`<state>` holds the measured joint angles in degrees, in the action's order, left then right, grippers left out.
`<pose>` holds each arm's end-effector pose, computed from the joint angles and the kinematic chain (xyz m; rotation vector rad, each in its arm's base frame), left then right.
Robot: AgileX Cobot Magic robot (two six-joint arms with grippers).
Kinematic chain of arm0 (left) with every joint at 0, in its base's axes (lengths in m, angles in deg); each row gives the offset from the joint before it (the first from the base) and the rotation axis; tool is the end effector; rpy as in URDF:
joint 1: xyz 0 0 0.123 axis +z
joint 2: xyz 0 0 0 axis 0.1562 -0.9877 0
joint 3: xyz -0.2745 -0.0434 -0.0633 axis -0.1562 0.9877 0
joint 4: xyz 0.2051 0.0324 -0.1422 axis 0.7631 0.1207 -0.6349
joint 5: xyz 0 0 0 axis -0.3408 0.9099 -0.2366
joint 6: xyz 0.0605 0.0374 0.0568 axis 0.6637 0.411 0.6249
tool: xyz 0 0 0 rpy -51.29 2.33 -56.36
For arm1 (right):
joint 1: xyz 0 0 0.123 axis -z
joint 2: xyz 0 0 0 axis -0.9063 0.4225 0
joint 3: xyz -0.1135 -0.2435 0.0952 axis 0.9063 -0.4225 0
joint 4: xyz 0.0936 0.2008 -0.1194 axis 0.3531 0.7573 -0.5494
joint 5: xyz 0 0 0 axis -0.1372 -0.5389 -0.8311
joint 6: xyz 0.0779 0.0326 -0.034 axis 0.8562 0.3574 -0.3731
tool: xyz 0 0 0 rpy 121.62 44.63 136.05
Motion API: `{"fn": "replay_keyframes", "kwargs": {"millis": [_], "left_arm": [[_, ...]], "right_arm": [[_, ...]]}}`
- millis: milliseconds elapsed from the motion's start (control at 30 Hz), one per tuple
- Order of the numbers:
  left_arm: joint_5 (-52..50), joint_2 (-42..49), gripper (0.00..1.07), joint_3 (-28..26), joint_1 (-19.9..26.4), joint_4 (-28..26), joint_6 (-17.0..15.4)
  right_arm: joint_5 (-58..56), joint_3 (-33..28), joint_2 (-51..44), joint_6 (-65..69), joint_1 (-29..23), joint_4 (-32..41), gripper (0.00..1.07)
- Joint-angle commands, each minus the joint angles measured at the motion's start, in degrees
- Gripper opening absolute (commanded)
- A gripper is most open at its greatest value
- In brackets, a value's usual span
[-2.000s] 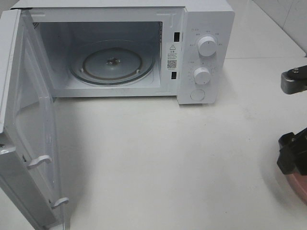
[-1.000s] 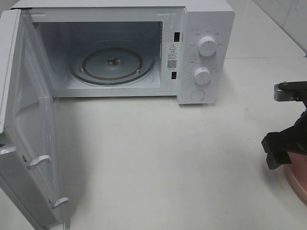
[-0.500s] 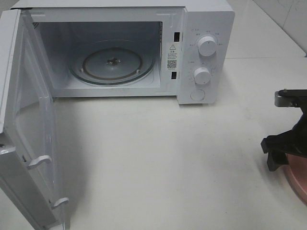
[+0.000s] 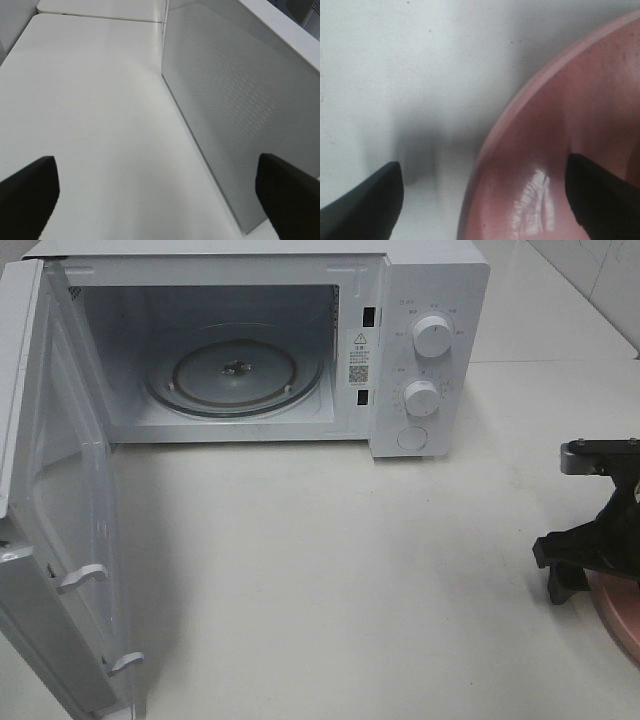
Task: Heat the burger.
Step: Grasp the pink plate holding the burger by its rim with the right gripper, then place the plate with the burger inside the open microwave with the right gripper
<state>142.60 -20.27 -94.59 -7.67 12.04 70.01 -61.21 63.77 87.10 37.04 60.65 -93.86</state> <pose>-0.0085 -0.0083 0.2805 -0.0051 2.0368 -0.0994 0.2551 0.0135 0.1097 0.0294 2.9379 -0.0703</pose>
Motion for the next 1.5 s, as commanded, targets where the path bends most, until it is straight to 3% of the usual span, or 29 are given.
{"fn": "replay_keyframes", "kwargs": {"millis": [33, 267, 433, 500, 600, 667, 700, 733, 800, 833, 1333, 1500], "left_arm": [[-0.6, 1.1, 1.02, 0.0, 0.3, -0.3, 0.1], [-0.6, 1.1, 1.02, 0.0, 0.3, -0.3, 0.1], [-0.6, 1.1, 1.02, 0.0, 0.3, -0.3, 0.1], [-0.6, 1.1, 1.02, 0.0, 0.3, -0.3, 0.1], [-0.6, 1.1, 1.02, 0.0, 0.3, -0.3, 0.1], [-0.6, 1.1, 1.02, 0.0, 0.3, -0.3, 0.1], [-0.6, 1.1, 1.02, 0.0, 0.3, -0.3, 0.1], [-0.6, 1.1, 1.02, 0.0, 0.3, -0.3, 0.1], [-0.6, 1.1, 1.02, 0.0, 0.3, -0.3, 0.1], [-0.6, 1.1, 1.02, 0.0, 0.3, -0.3, 0.1], [-0.6, 1.1, 1.02, 0.0, 0.3, -0.3, 0.1], [-0.6, 1.1, 1.02, 0.0, 0.3, -0.3, 0.1]], "right_arm": [[0.3, 0.2, 2.4, 0.1, 0.3, -0.3, 0.83], [0.1, 0.9, 3.8, -0.1, 0.3, -0.3, 0.81], [-0.4, 0.9, 3.8, -0.1, 0.3, -0.3, 0.71], [-1.5, 0.9, 3.8, 0.7, 0.3, -0.3, 0.54], [-1.7, 0.9, 3.8, 0.7, 0.3, -0.3, 0.48], [-2.5, 0.9, 3.8, 0.7, 0.3, -0.3, 0.28], [-2.5, 0.9, 3.8, 0.7, 0.3, -0.3, 0.28], [-3.3, 0.9, 3.8, 0.8, 0.3, -0.1, 0.16], [-4.0, 0.9, 3.8, 0.8, 0.3, 0.1, 0.12], [-4.8, 0.9, 3.8, 0.9, 0.3, 0.1, 0.01], [-8.6, 0.9, 2.8, 1.7, -2.2, -0.8, 0.00], [-10.3, 0.9, 1.6, 8.7, -5.2, -7.6, 0.00]]}}
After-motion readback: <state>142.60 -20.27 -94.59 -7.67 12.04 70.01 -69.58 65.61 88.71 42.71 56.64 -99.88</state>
